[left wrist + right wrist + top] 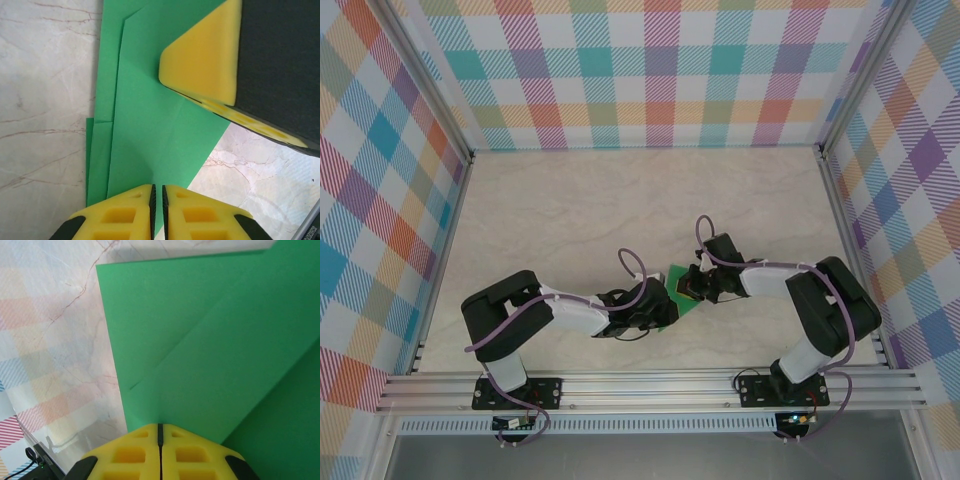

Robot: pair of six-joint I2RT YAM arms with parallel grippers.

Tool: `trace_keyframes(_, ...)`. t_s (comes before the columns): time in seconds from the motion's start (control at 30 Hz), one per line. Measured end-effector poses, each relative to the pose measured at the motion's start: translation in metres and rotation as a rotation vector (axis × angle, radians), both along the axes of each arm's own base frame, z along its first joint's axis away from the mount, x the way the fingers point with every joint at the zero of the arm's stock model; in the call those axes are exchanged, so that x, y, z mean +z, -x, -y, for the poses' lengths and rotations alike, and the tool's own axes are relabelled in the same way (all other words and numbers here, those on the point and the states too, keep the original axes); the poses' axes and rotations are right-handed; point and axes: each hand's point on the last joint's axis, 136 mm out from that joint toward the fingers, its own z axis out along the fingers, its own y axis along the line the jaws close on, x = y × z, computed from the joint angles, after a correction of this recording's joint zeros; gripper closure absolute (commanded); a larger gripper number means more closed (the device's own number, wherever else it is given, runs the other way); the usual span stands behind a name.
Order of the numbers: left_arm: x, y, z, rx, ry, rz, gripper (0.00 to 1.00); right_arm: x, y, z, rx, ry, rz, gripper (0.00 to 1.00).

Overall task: Fold a paper plane with a square sheet of paper (pick it up from the middle)
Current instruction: Fourth fold the wing at the center of the table.

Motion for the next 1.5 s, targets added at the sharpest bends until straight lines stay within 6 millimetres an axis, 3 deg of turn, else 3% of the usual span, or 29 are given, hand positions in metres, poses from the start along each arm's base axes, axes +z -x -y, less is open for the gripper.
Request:
trace_keyframes(0.3,0.001,0.003,-0.001,-0.006,0.001,0.001,0.85,0.0,0.005,0.006,0.02,0.037,-0.002,0.94)
trace_keyframes(0.53,0.023,0.007,-0.003,-0.029,0.01,0.032,0.84,-0.002,0.004,0.007,0.014,0.049,0.001,0.95)
trace_keyframes(0.77,0.034,-0.002,0.005,-0.042,0.026,0.062,0.84,-0.002,0.004,0.007,0.014,0.049,0.001,0.95)
trace_keyframes(0.93,0.022,-0.006,0.005,-0.04,0.005,0.042,0.84,-0.002,0.004,0.007,0.015,0.049,0.001,0.95)
trace_keyframes(1.13,-0.002,0.009,-0.004,-0.063,-0.01,-0.022,0.84,-0.002,0.004,0.008,0.013,0.052,0.002,0.95)
trace_keyframes(1.5,-0.001,0.022,-0.02,-0.049,0.03,-0.041,0.84,-0.004,0.005,0.009,0.012,0.06,-0.005,0.95)
